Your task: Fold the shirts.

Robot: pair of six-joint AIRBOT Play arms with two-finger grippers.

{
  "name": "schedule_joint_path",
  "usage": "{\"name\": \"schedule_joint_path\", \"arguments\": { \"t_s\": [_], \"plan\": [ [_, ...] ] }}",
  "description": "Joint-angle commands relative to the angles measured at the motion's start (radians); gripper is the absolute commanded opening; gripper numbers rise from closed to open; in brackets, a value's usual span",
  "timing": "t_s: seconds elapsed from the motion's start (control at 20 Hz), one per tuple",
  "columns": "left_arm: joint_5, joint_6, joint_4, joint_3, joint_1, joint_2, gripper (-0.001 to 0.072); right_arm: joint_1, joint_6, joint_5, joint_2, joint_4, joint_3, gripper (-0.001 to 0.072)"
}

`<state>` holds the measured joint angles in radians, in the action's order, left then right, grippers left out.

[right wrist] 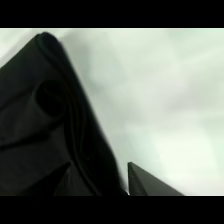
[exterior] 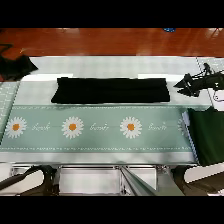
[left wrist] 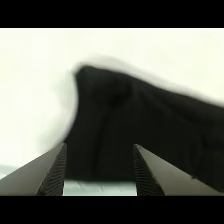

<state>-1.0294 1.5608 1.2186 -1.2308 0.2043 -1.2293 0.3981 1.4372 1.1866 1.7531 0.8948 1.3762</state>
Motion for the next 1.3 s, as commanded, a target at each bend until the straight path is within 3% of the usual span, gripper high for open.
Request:
{"name": "schedule_joint_path", "arguments": {
  "t_s": [0.0, 0.35, 0.45, 0.5, 0.55, 0.6, 0.7, 0.75, 0.8, 0.85, 1.05, 1.25],
  "plan": [
    [0.136, 0.005, -0.02, 0.306, -0.138, 0.192, 0.0504, -0.06, -0.002, -0.06, 0.019, -0.01, -0.006, 0.0422],
    [0.226, 0.005, -0.099, 0.43, -0.293, 0.188, 0.0505, -0.134, -0.002, -0.101, 0.101, -0.098, -0.006, 0.042],
    [0.249, 0.005, -0.12, 0.43, -0.297, 0.187, 0.0504, -0.171, -0.018, -0.102, 0.106, -0.138, -0.006, 0.0388],
    [0.254, 0.005, -0.13, 0.43, -0.297, 0.187, 0.0504, -0.19, -0.019, -0.102, 0.106, -0.148, -0.002, 0.0262],
    [0.254, 0.005, -0.139, 0.43, -0.297, 0.187, 0.0505, -0.205, -0.042, -0.09, 0.105, -0.159, 0.007, 0.0087],
    [0.253, 0.005, -0.143, 0.43, -0.299, 0.187, 0.0504, -0.216, -0.073, -0.066, 0.102, -0.174, 0.024, 0.0023],
    [0.232, 0.003, -0.146, 0.429, -0.298, 0.188, 0.0496, -0.217, -0.085, -0.016, 0.071, -0.176, 0.048, 0.0023],
    [0.205, -0.008, -0.146, 0.429, -0.298, 0.188, 0.0408, -0.21, -0.1, 0.008, 0.033, -0.165, 0.048, 0.0023],
    [0.174, -0.037, -0.146, 0.429, -0.298, 0.188, 0.0163, -0.203, -0.116, 0.045, -0.007, -0.139, 0.048, 0.0023],
    [0.158, -0.066, -0.148, 0.429, -0.299, 0.188, 0.0028, -0.2, -0.116, 0.094, -0.059, -0.08, 0.047, 0.0023],
    [0.17, -0.163, -0.248, 0.429, -0.346, 0.177, 0.0025, -0.208, -0.114, 0.151, -0.386, 0.129, -0.096, 0.0023],
    [0.286, -0.161, -0.302, 0.338, -0.512, 0.04, 0.0024, -0.201, -0.069, 0.115, -0.774, 0.136, -0.309, 0.0023]
  ]
}}
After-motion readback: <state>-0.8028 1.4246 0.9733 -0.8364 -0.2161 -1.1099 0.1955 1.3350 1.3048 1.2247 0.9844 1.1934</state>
